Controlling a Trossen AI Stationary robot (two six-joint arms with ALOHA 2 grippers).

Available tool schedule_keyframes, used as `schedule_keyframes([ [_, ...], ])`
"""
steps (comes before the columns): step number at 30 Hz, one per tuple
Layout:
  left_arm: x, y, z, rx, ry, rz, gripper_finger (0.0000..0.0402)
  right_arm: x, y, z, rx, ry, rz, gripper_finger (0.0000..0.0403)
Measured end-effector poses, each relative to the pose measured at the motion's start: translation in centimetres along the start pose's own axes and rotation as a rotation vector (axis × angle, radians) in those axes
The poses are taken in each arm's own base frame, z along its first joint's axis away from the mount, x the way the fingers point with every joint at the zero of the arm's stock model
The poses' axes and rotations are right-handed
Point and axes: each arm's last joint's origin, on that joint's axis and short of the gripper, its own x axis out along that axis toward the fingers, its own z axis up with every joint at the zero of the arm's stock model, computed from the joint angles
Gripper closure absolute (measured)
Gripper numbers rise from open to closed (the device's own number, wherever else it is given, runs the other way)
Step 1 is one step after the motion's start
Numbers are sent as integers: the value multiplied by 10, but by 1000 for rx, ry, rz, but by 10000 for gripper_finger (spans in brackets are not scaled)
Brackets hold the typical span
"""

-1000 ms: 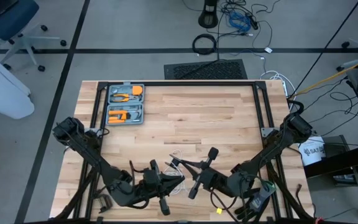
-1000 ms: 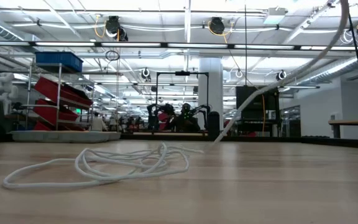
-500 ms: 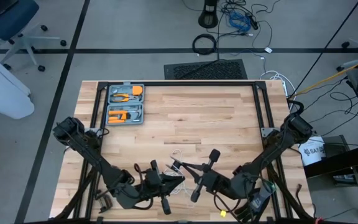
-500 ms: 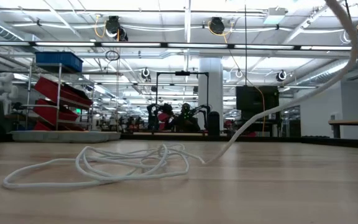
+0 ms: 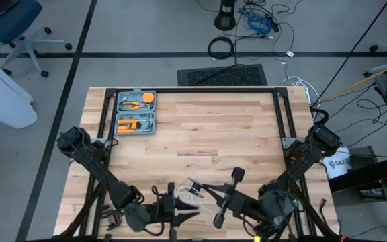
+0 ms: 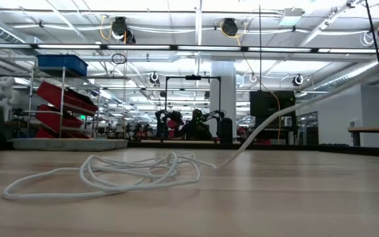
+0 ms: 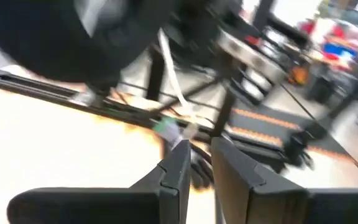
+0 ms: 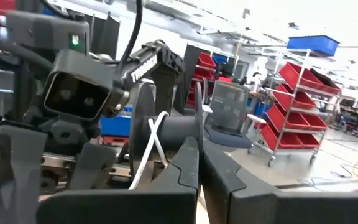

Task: Coil cords
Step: Coil the white wire on the spool

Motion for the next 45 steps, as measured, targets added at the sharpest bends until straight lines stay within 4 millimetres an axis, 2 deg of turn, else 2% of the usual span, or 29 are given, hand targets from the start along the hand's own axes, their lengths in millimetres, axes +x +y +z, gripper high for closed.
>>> schedule_keyframes([
  [4, -6, -7, -8, 66, 25, -10, 329, -8, 2, 4, -3, -16, 17, 403],
  [7, -4, -13, -22, 123, 4, 18, 329, -13, 4, 6, 0, -23, 30, 403],
  [13, 18, -19, -64, 202, -32, 25, 329, -23, 6, 11, 2, -43, 52, 403],
  [16, 29, -18, -84, 241, -99, 83, 329, -28, 8, 13, -5, -50, 63, 403],
  [20, 42, -12, -103, 292, -164, 109, 329, -30, 9, 13, -15, -51, 69, 403],
  [24, 52, -5, -120, 355, -148, 119, 329, -30, 9, 13, -20, -52, 70, 403],
  [38, 55, -6, -117, 462, -149, 203, 328, -30, 9, 13, -25, -53, 70, 403],
  [45, 59, -1, -118, 485, -129, 220, 279, -30, 9, 13, -28, -54, 73, 403],
])
